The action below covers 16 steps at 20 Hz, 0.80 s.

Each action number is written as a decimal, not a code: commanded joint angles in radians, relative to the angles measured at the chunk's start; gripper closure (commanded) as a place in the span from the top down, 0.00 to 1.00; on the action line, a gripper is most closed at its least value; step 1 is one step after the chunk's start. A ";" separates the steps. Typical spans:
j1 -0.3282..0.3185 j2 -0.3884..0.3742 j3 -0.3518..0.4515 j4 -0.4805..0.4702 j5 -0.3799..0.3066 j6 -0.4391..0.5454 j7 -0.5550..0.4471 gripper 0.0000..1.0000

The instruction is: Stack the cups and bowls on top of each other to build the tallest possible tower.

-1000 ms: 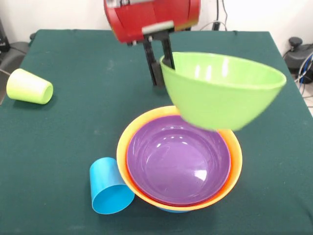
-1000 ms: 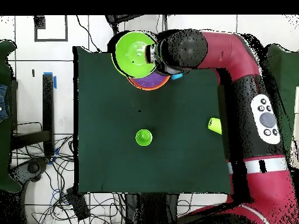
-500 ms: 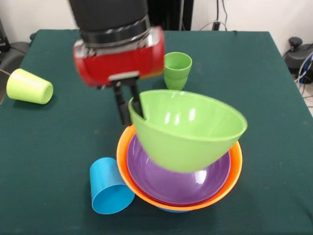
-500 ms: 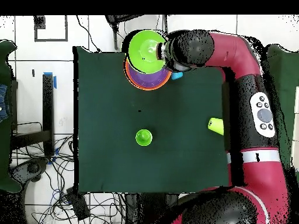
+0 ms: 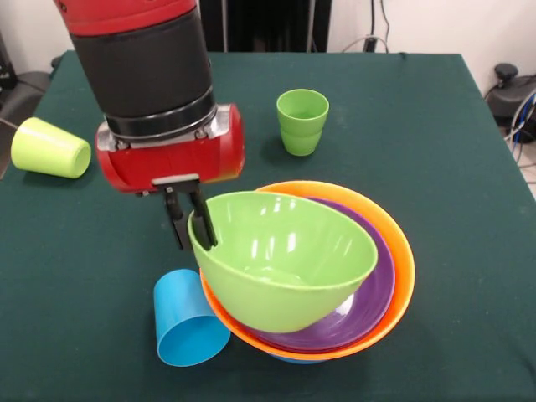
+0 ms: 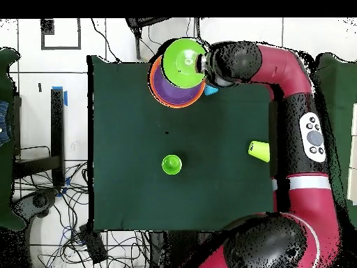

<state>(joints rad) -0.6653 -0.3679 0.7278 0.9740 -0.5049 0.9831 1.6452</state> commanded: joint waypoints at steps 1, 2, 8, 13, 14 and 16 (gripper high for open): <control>0.007 0.026 -0.034 -0.049 -0.039 -0.026 -0.133 0.00; 0.006 0.028 -0.030 -0.051 -0.038 -0.019 -0.144 0.00; 0.012 0.031 -0.030 -0.059 -0.021 0.012 -0.123 1.00; 0.012 0.034 -0.028 -0.056 -0.014 0.011 -0.115 1.00; 0.010 0.032 -0.028 -0.049 -0.011 0.009 -0.112 1.00; 0.011 0.033 -0.028 -0.051 -0.010 0.008 -0.110 1.00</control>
<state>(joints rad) -0.6691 -0.3349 0.7280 0.9504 -0.5035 0.9833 1.6452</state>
